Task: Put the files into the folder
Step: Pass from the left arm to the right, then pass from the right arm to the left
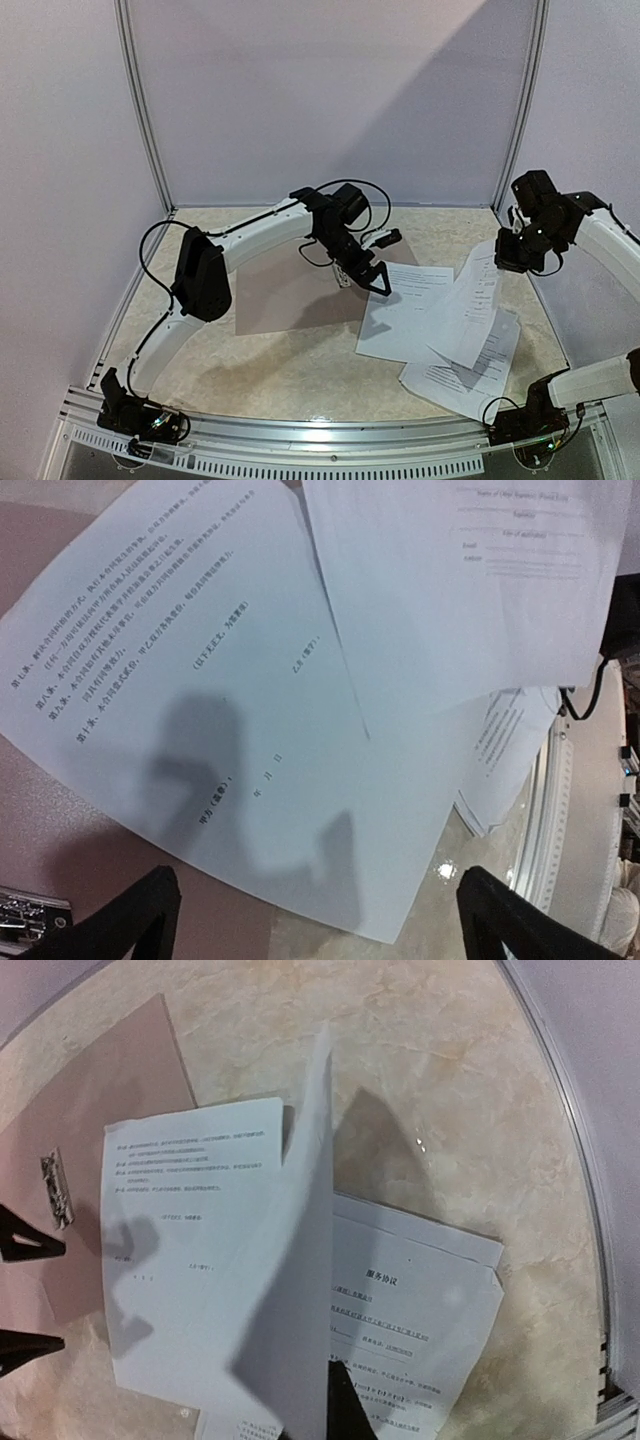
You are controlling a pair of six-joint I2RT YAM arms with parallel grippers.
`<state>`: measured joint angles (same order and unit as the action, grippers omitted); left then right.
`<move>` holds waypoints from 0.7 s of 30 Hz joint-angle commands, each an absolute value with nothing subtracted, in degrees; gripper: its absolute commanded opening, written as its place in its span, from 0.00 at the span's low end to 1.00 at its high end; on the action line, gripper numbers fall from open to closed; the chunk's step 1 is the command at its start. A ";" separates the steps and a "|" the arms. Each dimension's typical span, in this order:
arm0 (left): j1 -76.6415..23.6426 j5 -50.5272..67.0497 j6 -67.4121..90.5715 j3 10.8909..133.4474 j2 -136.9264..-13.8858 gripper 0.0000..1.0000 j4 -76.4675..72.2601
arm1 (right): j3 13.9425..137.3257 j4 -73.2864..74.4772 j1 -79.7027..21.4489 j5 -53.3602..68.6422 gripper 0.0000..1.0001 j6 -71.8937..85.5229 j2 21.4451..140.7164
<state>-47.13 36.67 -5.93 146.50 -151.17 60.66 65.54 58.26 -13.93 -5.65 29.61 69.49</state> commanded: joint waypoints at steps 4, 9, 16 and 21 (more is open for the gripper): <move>-42.05 41.74 -17.45 143.81 -140.16 1.00 67.15 | 88.67 68.01 -20.54 3.94 0.00 13.45 79.31; -35.47 44.21 -24.13 134.37 -127.37 1.00 67.46 | 106.65 69.74 -31.24 14.96 0.00 3.89 88.93; -24.23 51.08 -26.18 120.64 -112.17 1.00 62.83 | 120.03 63.60 -38.16 32.97 0.00 -6.17 94.38; -22.32 56.93 -27.88 110.05 -105.43 1.00 60.12 | 113.03 50.41 -38.45 40.29 0.00 -7.58 90.30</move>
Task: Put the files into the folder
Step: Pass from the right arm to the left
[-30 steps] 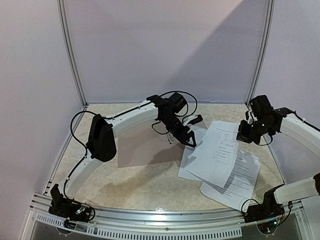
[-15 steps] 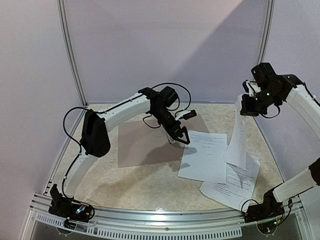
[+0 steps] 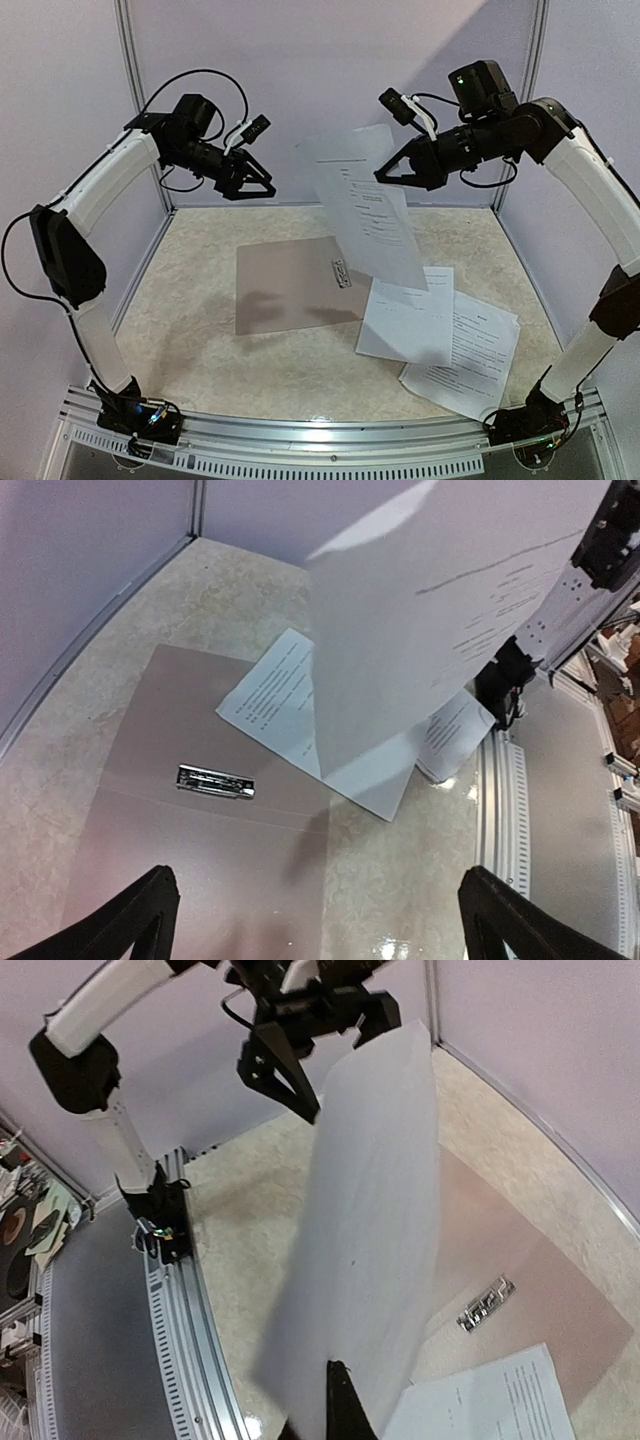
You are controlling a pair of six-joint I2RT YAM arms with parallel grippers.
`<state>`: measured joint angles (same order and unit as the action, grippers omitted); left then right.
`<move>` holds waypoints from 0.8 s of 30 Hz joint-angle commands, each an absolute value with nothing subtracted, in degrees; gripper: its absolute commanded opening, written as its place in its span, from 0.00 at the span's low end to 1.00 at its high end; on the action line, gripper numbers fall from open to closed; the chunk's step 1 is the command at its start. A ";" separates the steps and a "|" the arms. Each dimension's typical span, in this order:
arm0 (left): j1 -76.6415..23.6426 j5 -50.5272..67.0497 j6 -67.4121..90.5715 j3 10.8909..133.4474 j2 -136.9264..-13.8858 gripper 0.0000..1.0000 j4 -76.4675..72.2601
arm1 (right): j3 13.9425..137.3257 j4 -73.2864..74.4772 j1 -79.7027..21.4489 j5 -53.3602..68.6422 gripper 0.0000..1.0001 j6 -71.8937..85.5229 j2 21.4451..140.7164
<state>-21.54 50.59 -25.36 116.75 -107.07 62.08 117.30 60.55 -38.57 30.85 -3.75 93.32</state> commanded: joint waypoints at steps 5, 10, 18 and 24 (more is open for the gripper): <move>-22.63 65.08 -22.02 108.65 -104.49 0.99 55.09 | 108.30 40.95 -38.43 42.07 0.00 -5.32 86.94; -24.51 68.52 -19.64 110.03 -103.65 0.99 54.71 | 107.67 37.83 -38.47 42.34 0.00 -3.47 86.78; -26.82 68.44 -13.10 109.23 -100.65 0.19 53.02 | 105.74 35.39 -38.33 41.90 0.00 -1.90 86.84; -26.58 61.61 -5.41 109.29 -98.84 0.00 50.91 | 100.60 30.41 -38.17 27.31 0.61 0.70 87.16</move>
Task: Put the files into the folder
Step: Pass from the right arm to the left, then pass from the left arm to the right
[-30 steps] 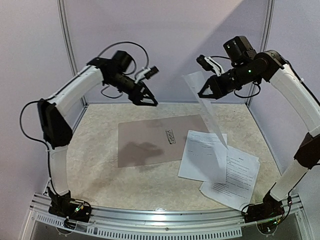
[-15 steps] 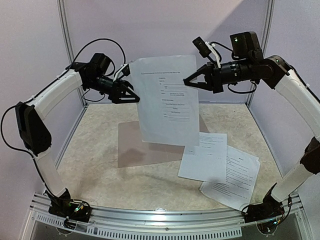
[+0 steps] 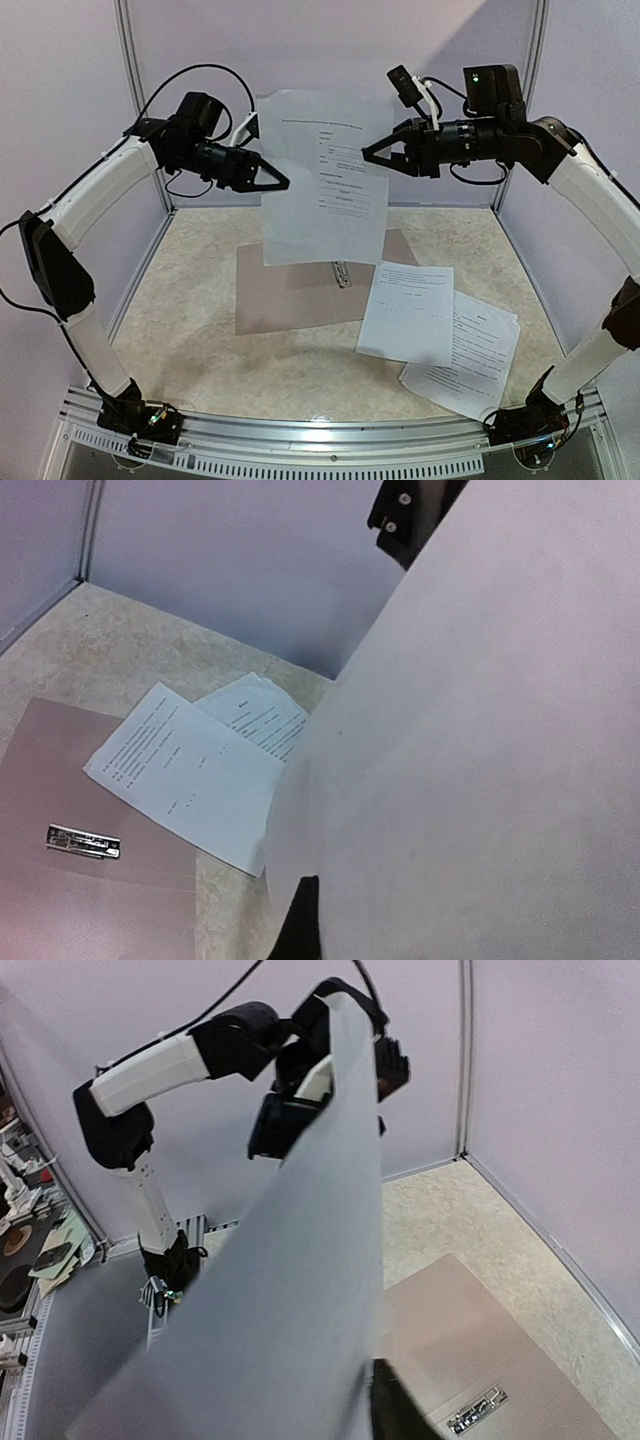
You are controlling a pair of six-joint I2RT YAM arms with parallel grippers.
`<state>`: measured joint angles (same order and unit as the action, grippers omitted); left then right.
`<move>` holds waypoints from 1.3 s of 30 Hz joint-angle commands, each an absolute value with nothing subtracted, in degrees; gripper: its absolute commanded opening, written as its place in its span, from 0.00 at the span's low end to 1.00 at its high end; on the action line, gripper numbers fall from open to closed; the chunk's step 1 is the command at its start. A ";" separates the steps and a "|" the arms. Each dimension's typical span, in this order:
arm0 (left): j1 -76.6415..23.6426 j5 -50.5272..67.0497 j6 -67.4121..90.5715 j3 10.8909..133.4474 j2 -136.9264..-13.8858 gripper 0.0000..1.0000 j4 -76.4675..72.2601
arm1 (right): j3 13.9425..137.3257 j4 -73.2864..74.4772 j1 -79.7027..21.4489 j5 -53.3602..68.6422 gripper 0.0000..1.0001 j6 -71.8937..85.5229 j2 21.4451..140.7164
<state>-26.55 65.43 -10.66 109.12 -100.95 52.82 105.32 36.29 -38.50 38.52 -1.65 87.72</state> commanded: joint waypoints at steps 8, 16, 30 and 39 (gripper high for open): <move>-26.63 61.92 -8.48 111.81 -98.15 0.00 54.25 | 82.11 3.89 -33.15 34.14 0.81 13.31 85.00; -26.51 60.73 -10.33 110.94 -98.60 0.00 54.50 | 82.03 -5.28 -33.11 43.50 0.59 20.36 91.29; -23.44 32.13 -13.29 104.03 -98.88 1.00 55.83 | 94.63 15.52 -32.64 37.46 0.00 16.26 102.49; -15.77 15.79 -17.42 84.91 -98.15 1.00 52.30 | 105.06 28.89 -29.34 31.39 0.00 7.07 117.98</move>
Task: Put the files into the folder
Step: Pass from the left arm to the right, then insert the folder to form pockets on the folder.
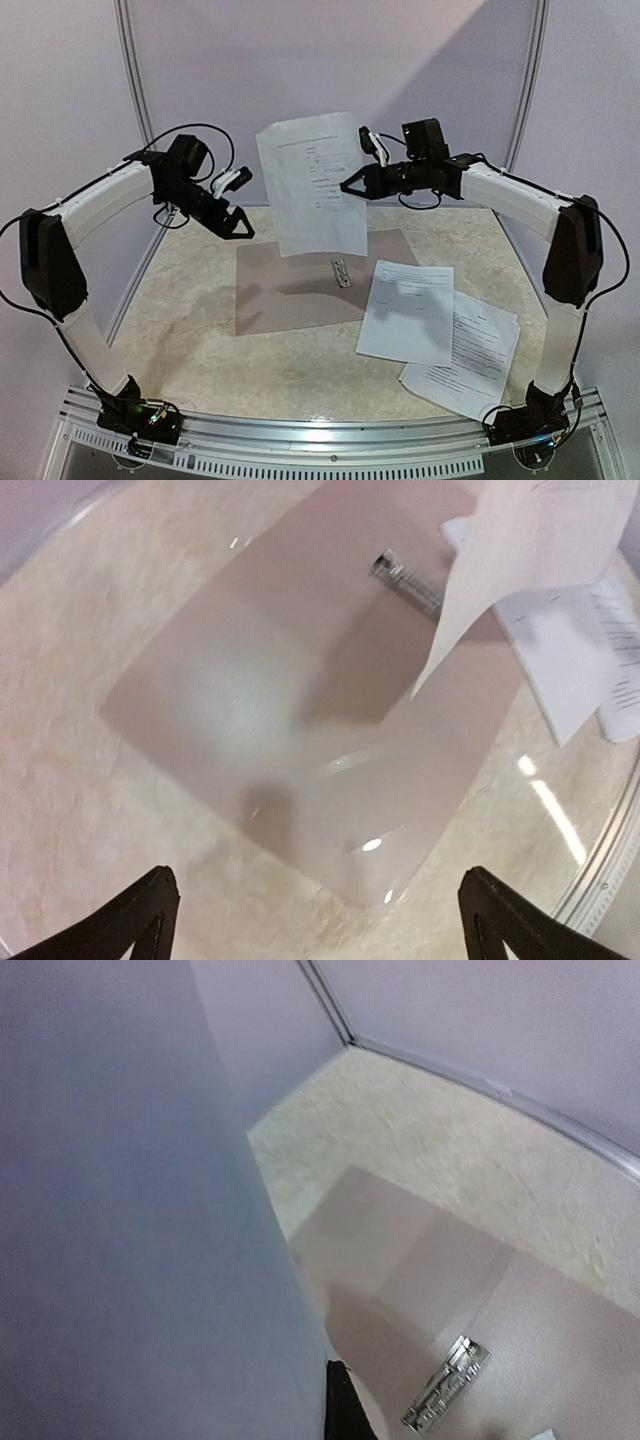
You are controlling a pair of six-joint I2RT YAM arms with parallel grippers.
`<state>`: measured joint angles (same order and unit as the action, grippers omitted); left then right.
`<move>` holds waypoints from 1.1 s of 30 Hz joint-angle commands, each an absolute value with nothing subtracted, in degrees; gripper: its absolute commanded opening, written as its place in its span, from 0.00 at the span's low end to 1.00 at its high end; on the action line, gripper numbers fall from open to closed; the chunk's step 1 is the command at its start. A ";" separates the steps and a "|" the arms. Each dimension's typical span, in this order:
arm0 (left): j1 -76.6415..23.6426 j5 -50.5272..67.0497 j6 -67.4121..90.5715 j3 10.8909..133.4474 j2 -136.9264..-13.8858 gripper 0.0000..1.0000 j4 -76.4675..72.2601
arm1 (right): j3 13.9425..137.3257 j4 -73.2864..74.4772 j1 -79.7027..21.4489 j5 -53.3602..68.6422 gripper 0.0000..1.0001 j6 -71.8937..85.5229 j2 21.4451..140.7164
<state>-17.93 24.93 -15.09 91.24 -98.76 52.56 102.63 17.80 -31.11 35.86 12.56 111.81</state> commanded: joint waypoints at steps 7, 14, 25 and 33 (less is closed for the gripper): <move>-14.74 15.97 -10.99 75.48 -105.01 0.93 48.95 | 107.86 39.62 -28.38 31.20 0.00 -3.23 122.14; -14.70 17.12 -8.38 74.52 -110.00 0.92 48.07 | 105.67 41.19 -28.37 33.08 0.00 -4.78 122.37; -14.73 19.10 -7.89 73.54 -112.06 0.92 47.35 | 98.00 29.58 -28.36 39.23 0.00 7.11 120.52; -14.68 20.57 -7.41 73.46 -113.86 0.91 47.11 | 96.68 22.78 -28.60 43.11 0.00 13.71 122.84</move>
<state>-14.94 18.94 -7.99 74.08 -111.90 48.42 96.90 28.53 -28.23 39.70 8.71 122.54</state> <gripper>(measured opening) 0.911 0.007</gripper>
